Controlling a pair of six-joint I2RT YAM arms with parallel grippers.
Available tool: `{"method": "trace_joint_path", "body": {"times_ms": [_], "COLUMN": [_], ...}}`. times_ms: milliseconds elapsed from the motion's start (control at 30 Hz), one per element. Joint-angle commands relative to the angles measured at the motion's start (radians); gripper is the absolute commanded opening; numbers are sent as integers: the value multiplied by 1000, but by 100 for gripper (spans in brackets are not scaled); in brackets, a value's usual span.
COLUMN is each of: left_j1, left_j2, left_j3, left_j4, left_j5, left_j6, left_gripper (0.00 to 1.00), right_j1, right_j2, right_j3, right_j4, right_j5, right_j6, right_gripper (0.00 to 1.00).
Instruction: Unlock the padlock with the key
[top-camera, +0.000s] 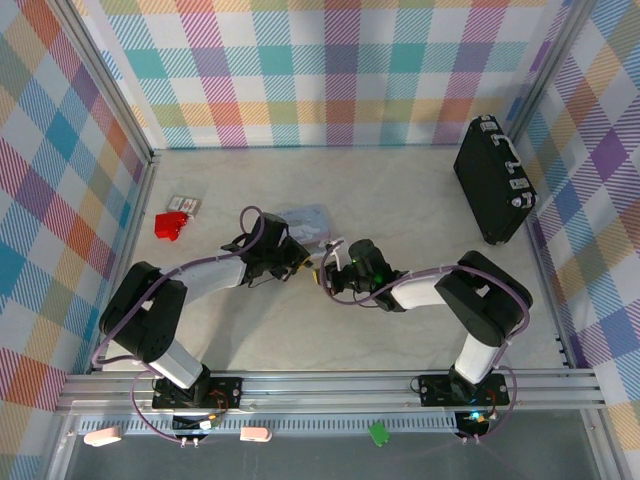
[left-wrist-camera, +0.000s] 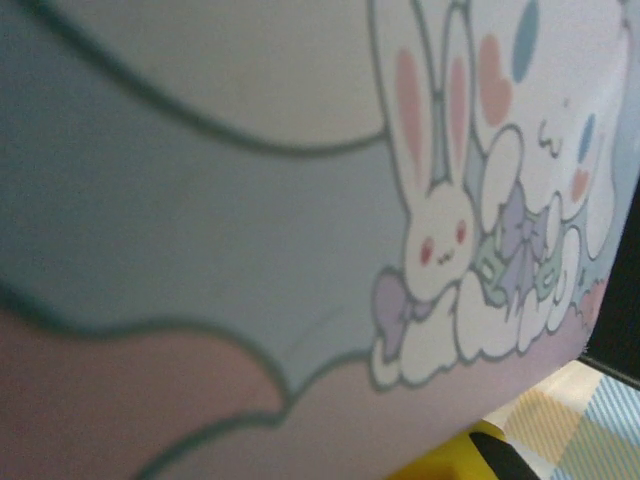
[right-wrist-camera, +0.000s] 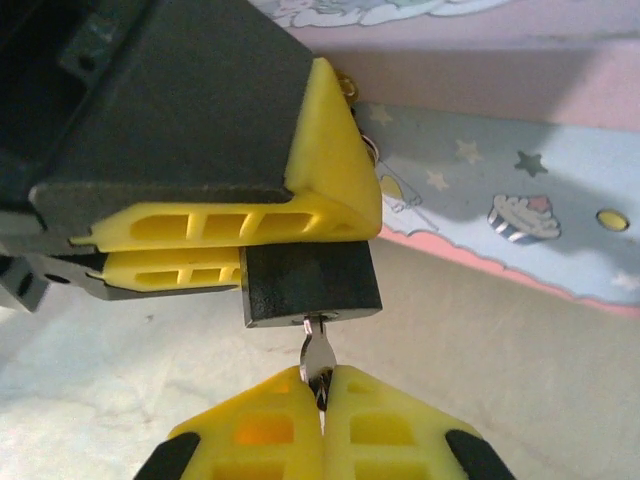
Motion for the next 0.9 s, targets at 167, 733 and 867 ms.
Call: {"method": "trace_joint_path", "body": {"times_ms": [167, 733, 867], "left_j1": [-17, -3, 15], "left_j2": [33, -49, -119], "left_j3": [-2, -36, -54], "left_j4": [59, -22, -74], "left_j5": [32, -52, -95], "left_j6": [19, 76, 121], "left_gripper": [4, 45, 51], "right_j1": [5, 5, 5], "right_j2": [39, 8, 10], "right_j3": [0, -11, -8], "right_j4": [59, -41, -62], "right_j5": [-112, -22, -20], "right_j6": [227, 204, 209], "right_gripper": [1, 0, 0]}}
